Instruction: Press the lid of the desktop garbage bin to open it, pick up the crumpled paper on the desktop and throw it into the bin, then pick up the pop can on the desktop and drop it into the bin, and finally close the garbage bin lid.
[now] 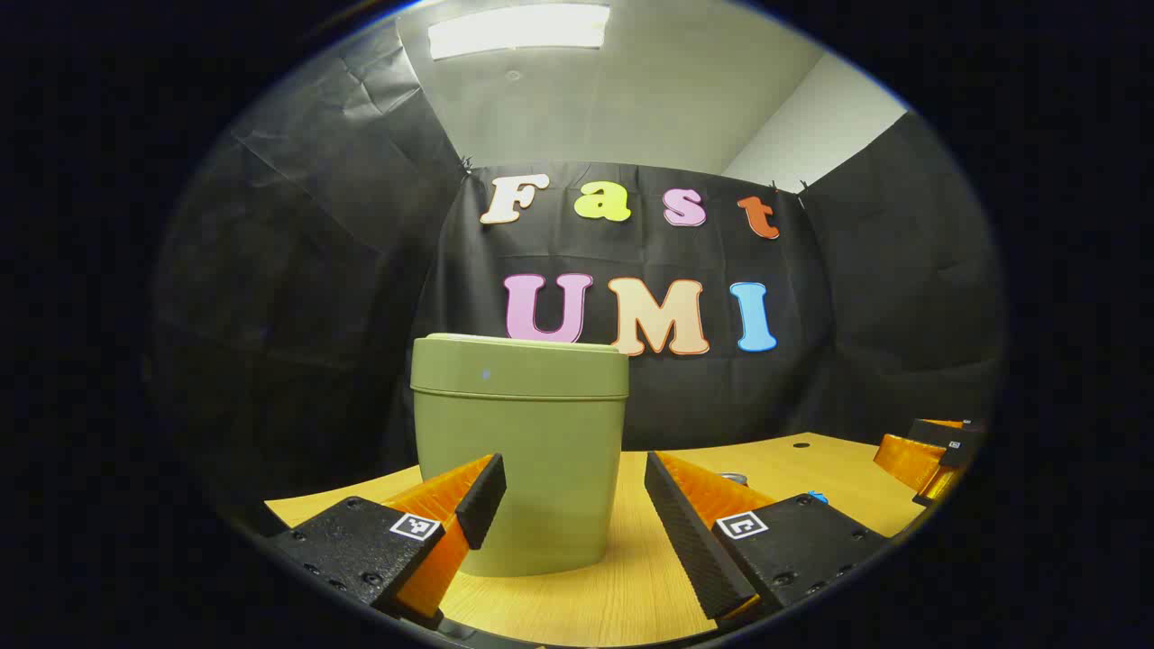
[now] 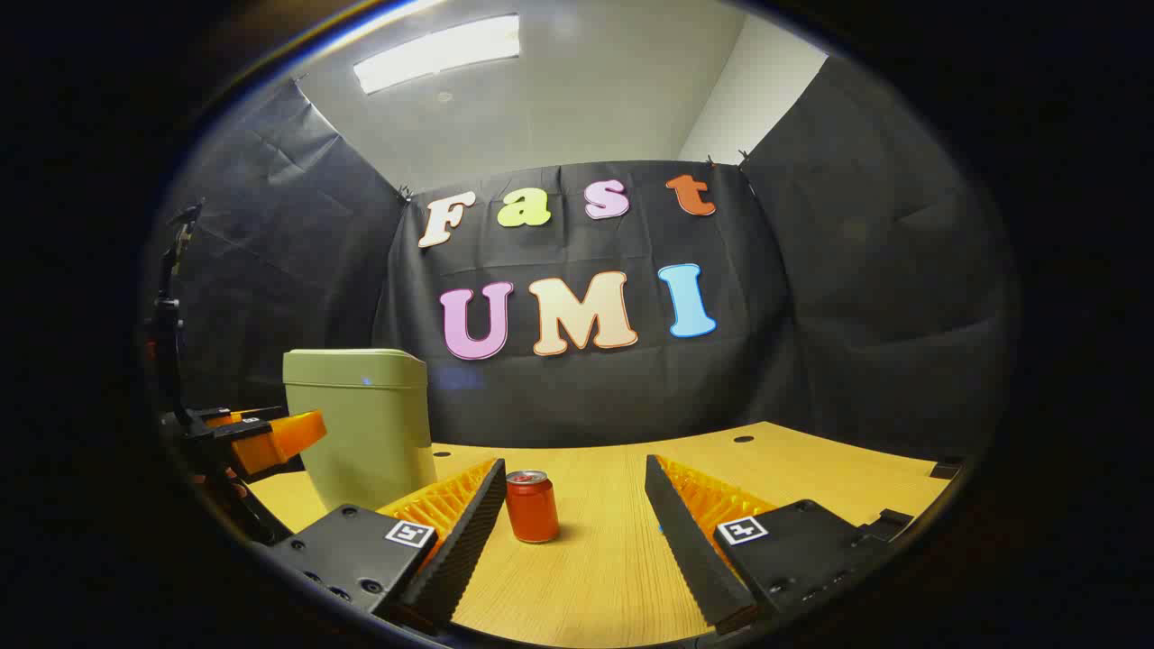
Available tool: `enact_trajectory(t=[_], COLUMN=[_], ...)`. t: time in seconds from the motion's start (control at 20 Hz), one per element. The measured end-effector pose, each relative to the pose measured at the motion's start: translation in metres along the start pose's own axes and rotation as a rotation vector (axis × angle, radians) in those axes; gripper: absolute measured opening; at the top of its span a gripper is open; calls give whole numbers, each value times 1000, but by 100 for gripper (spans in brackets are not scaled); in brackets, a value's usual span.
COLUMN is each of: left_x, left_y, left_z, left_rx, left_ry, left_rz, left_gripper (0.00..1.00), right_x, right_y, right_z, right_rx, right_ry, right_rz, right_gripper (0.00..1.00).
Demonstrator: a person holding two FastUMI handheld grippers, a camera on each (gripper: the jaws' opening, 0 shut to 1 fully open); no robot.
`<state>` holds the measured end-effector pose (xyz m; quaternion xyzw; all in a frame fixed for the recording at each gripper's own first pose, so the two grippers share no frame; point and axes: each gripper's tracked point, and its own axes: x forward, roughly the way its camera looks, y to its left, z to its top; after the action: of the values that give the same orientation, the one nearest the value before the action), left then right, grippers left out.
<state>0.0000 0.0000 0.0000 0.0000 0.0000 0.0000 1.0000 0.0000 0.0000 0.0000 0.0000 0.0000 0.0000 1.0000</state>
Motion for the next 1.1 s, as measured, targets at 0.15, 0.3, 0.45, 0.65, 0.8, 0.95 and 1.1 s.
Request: enact_trajectory(t=[0.15, 0.3, 0.45, 0.65, 0.8, 0.95, 1.1], left_x=[-2, -3, -4, -5, -4, -4, -5], left_y=[0, 4, 9, 12, 8, 7, 8], left_z=[-1, -3, -4, -4, -3, -3, -2], left_rx=[-7, -13, -12, -13, -14, -12, -11], left_ry=[-3, 4, 6, 4, 4, 5, 4], left_rz=[-3, 7, 19, 27, 19, 14, 19], left_gripper=[95, 95, 95, 95, 95, 96, 96], right_x=[-1, -1, 0, 0, 1, 1, 1], right_y=[2, 7, 11, 11, 8, 9, 8], right_z=[-1, -7, -9, -10, -12, -11, -14], right_rx=[-5, -19, -15, -13, -15, -12, -9], right_ry=[1, 11, 19, 24, 27, 27, 29], right_rz=[3, 8, 18, 20, 14, 13, 15], right_gripper=[98, 98, 98, 98, 98, 98, 98])
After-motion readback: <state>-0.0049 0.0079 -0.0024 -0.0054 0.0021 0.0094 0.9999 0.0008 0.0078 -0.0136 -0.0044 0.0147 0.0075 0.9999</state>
